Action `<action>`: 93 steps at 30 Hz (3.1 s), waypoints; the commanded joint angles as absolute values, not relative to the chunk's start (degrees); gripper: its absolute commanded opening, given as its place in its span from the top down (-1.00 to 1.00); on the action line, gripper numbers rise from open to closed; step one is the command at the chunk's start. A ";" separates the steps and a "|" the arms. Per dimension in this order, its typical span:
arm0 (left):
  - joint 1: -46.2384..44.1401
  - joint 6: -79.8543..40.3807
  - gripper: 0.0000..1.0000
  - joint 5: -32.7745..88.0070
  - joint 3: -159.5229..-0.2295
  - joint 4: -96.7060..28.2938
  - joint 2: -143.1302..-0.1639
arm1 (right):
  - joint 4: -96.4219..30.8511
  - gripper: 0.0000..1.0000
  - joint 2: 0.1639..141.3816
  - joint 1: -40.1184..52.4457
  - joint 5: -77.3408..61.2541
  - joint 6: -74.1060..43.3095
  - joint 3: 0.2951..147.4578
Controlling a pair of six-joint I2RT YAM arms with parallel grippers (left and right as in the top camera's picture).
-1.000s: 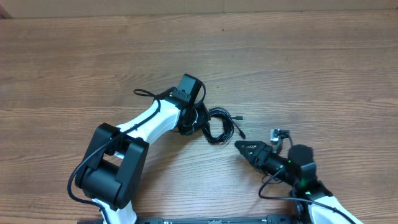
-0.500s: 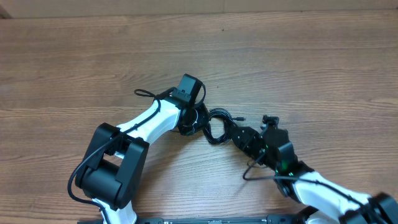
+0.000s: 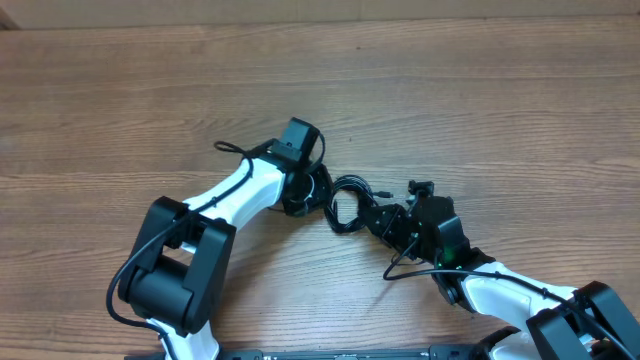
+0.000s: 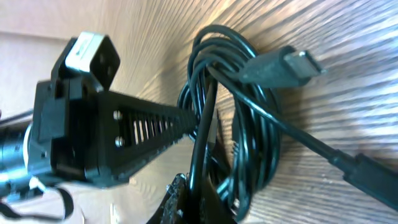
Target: Untangle cables
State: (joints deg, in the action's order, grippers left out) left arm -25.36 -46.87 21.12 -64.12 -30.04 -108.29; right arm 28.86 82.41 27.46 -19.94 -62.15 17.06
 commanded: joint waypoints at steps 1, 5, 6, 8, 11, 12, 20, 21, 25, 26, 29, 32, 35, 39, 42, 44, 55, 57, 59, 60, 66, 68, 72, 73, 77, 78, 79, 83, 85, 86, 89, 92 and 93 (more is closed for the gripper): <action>-23.16 -43.16 0.92 22.50 -63.88 -31.18 -109.06 | 29.39 0.92 82.39 26.57 -24.97 -59.77 18.20; -21.52 -40.16 0.92 22.50 -63.88 -32.36 -109.06 | 31.77 0.92 80.23 20.56 -37.63 -53.30 18.20; -21.10 -39.70 0.92 22.48 -63.88 -32.38 -109.06 | 32.21 0.92 79.64 18.48 -41.87 -51.53 18.20; -20.36 -39.35 0.92 22.52 -63.88 -32.25 -109.06 | 32.05 0.92 78.87 14.20 -49.19 -48.73 18.17; -19.46 -39.35 0.92 23.18 -63.88 -31.51 -109.06 | 30.59 0.92 78.87 8.91 -56.16 -46.11 18.17; -19.35 -39.35 0.92 24.12 -63.88 -30.76 -109.06 | 27.42 0.92 78.87 6.68 -56.10 -45.82 18.17; -19.42 -39.33 0.91 25.10 -63.88 -30.68 -109.06 | 16.03 0.75 78.87 7.20 -48.38 -41.47 18.06; -19.42 -39.35 0.92 25.10 -63.88 -30.68 -109.06 | 15.22 0.64 78.87 7.46 -47.64 -41.47 18.06; -19.42 -39.35 0.92 25.12 -63.88 -30.65 -109.06 | 14.37 0.11 78.87 7.77 -47.18 -41.50 18.06; -19.42 -39.38 0.92 25.12 -63.88 -30.65 -109.06 | 14.37 -0.06 78.87 7.77 -47.16 -41.50 18.06; -19.42 -39.38 0.92 25.12 -63.88 -30.65 -109.06 | 14.28 -0.43 78.87 7.77 -47.16 -41.50 18.06; -19.42 -39.38 0.92 25.15 -63.88 -30.79 -109.06 | 13.52 -0.96 78.87 7.77 -46.96 -41.50 18.06; -19.42 -39.38 0.91 25.15 -63.88 -30.83 -109.06 | 12.05 -0.99 78.87 7.77 -45.58 -41.50 18.06; -19.42 -39.86 0.91 25.36 -63.88 -30.83 -109.06 | 11.51 -1.00 78.87 7.77 -45.47 -41.93 18.06; -19.53 -41.08 0.91 25.65 -63.88 -30.85 -109.06 | 11.38 -1.00 78.87 7.77 -46.26 -41.93 18.06; -19.55 -41.58 0.91 26.76 -63.88 -30.83 -109.06 | 11.22 -1.00 78.87 7.77 -46.54 -41.93 18.06; -19.53 -41.54 0.92 30.11 -63.88 -32.10 -109.06 | 10.04 -1.00 78.87 7.77 -44.95 -41.89 18.06; -19.55 -41.54 0.92 30.11 -63.88 -32.12 -109.06 | 9.87 -1.00 78.87 7.77 -44.58 -41.91 18.06; -19.55 -41.54 0.91 30.46 -63.88 -32.10 -109.06 | 9.93 -1.00 78.87 7.77 -44.95 -41.93 18.06; -19.55 -41.54 0.91 30.87 -63.88 -32.10 -109.06 | 9.96 -1.00 78.87 7.77 -44.99 -41.91 18.06; -19.55 -41.52 0.92 30.94 -63.88 -32.08 -109.06 | 13.10 -1.00 78.85 7.73 -44.49 -39.97 18.11; -19.55 -41.60 0.91 31.05 -63.88 -32.25 -109.06 | 13.08 -0.89 78.87 7.90 -44.64 -40.27 18.35; -19.16 -44.77 0.91 39.33 -63.92 -32.45 -109.06 | 7.94 -0.85 78.87 8.10 -45.32 -40.64 19.27; -18.90 -44.80 0.92 41.52 -63.96 -32.23 -109.03 | 6.87 -0.85 78.87 8.10 -45.80 -40.62 19.44; -17.61 -40.60 0.92 45.47 -65.43 -32.38 -108.47 | 6.31 -0.85 78.85 8.10 -51.51 -40.62 19.59; -17.39 -39.00 0.92 45.04 -66.02 -32.80 -107.94 | 6.33 -0.85 78.85 8.10 -52.60 -40.62 19.59; -17.23 -38.09 0.91 44.36 -66.59 -33.21 -107.28 | 6.31 -0.85 78.85 8.10 -53.54 -40.62 19.59; -17.21 -35.44 0.92 36.67 -68.90 -36.62 -102.43 | 6.33 -0.82 78.85 8.10 -55.94 -40.62 19.59; -17.39 -33.41 0.92 32.75 -69.58 -38.37 -99.26 | 6.76 -0.77 78.85 8.10 -57.65 -40.62 19.59; -17.41 -31.59 0.92 31.62 -69.78 -39.05 -97.36 | 7.35 -0.77 78.85 8.10 -59.09 -40.64 19.59; -17.39 -24.62 0.92 31.09 -69.80 -40.34 -91.48 | 11.11 -0.69 78.85 8.10 -64.79 -40.69 19.59; -17.39 -17.98 0.91 31.09 -69.80 -42.00 -85.91 | 16.43 -0.64 78.85 8.10 -68.77 -43.46 19.59; -17.39 -16.29 0.92 31.09 -69.80 -42.63 -84.36 | 18.50 -0.61 78.76 8.10 -69.32 -44.42 19.59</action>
